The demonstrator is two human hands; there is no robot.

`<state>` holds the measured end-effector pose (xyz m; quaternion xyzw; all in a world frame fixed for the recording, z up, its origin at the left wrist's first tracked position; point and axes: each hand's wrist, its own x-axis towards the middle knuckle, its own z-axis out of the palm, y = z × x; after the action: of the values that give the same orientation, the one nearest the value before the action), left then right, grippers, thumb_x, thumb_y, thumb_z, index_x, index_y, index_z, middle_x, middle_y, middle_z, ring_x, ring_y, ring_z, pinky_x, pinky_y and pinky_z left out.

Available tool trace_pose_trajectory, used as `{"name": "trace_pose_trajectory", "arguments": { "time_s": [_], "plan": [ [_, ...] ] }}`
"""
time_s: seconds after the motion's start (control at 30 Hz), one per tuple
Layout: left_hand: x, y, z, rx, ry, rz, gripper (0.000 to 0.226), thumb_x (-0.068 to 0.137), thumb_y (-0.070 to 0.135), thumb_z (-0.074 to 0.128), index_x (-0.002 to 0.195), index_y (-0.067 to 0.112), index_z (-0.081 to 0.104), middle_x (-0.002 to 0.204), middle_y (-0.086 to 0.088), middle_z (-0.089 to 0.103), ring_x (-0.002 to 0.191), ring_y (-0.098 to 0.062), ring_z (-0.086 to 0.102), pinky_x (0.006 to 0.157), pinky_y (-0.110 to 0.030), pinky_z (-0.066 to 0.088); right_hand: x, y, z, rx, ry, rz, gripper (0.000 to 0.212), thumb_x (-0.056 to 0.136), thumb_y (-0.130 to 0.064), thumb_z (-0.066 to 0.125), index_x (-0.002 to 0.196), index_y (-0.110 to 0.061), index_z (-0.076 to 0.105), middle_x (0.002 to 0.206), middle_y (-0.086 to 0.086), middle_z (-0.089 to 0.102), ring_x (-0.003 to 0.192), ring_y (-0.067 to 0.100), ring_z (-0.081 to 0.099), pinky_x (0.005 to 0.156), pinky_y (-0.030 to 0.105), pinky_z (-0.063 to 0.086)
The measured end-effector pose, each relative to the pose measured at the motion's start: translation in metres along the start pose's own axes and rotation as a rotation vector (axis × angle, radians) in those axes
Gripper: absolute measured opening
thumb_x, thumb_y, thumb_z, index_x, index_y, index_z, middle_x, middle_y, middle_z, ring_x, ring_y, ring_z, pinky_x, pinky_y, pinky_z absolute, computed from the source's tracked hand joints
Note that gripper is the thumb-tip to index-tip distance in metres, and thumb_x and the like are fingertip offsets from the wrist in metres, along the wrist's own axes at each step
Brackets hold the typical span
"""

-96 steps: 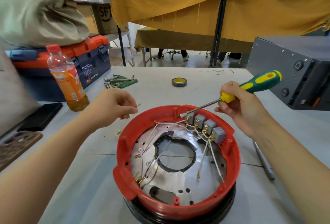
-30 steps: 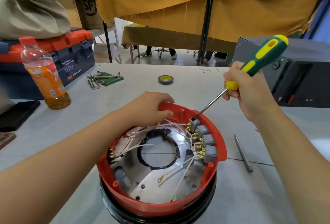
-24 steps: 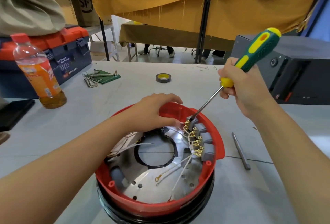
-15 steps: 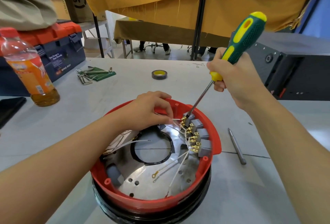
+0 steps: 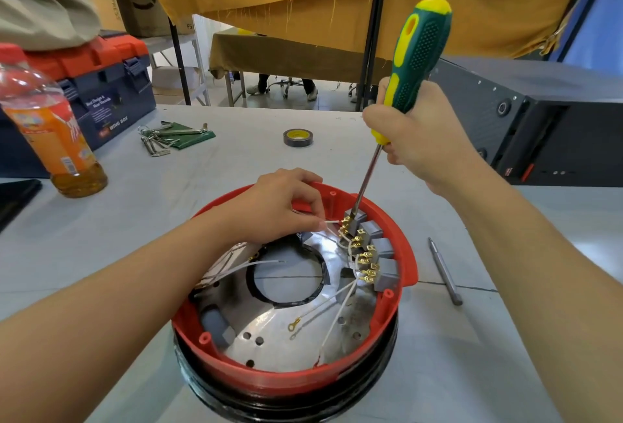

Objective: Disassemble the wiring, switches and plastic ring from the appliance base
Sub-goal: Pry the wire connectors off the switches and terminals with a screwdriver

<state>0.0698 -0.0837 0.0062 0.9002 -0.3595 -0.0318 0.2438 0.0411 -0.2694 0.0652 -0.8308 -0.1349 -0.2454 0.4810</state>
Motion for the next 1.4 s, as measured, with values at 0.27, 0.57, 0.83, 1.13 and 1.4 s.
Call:
{"name": "trace_pose_trajectory", "arguments": {
  "time_s": [0.27, 0.57, 0.83, 1.13, 1.4],
  "plan": [
    [0.002, -0.001, 0.001, 0.015, 0.002, -0.016, 0.01, 0.083, 0.035, 0.068, 0.074, 0.039, 0.065, 0.139, 0.008, 0.044, 0.123, -0.014, 0.041, 0.107, -0.043, 0.032, 0.009, 0.012, 0.009, 0.09, 0.088, 0.149, 0.029, 0.085, -0.014, 0.053, 0.064, -0.021, 0.035, 0.054, -0.009, 0.03, 0.045, 0.006, 0.032, 0.04, 0.017, 0.031],
    [0.002, -0.001, 0.001, 0.017, 0.002, -0.01, 0.012, 0.083, 0.035, 0.068, 0.073, 0.04, 0.064, 0.139, 0.007, 0.044, 0.122, -0.013, 0.041, 0.107, -0.036, 0.03, 0.007, 0.042, -0.005, 0.422, 0.182, 0.368, 0.02, 0.084, -0.009, 0.052, 0.075, -0.018, 0.037, 0.062, 0.0, 0.033, 0.037, 0.005, 0.027, 0.039, 0.017, 0.027],
    [0.002, -0.001, 0.002, 0.031, -0.003, -0.012, 0.009, 0.083, 0.035, 0.068, 0.075, 0.038, 0.066, 0.14, 0.009, 0.043, 0.122, -0.013, 0.04, 0.107, -0.037, 0.03, -0.006, 0.046, -0.009, 0.489, 0.241, 0.311, 0.024, 0.091, -0.011, 0.051, 0.071, -0.019, 0.039, 0.061, -0.001, 0.036, 0.039, 0.004, 0.031, 0.039, 0.017, 0.03],
    [0.002, -0.002, 0.002, 0.03, 0.002, -0.006, 0.009, 0.082, 0.037, 0.068, 0.074, 0.039, 0.065, 0.139, 0.009, 0.044, 0.123, -0.013, 0.039, 0.107, -0.037, 0.03, -0.004, 0.019, -0.005, 0.257, 0.047, 0.074, 0.032, 0.08, -0.009, 0.052, 0.056, -0.02, 0.035, 0.049, -0.008, 0.031, 0.042, 0.008, 0.029, 0.04, 0.015, 0.027],
    [0.002, -0.003, 0.003, 0.048, 0.008, -0.004, 0.005, 0.083, 0.036, 0.068, 0.078, 0.036, 0.068, 0.139, 0.009, 0.044, 0.121, -0.011, 0.039, 0.104, -0.032, 0.03, 0.011, 0.035, -0.006, 0.333, 0.059, 0.286, 0.026, 0.086, -0.011, 0.051, 0.068, -0.019, 0.035, 0.052, -0.01, 0.033, 0.038, 0.005, 0.026, 0.04, 0.015, 0.026]
  ]
}}
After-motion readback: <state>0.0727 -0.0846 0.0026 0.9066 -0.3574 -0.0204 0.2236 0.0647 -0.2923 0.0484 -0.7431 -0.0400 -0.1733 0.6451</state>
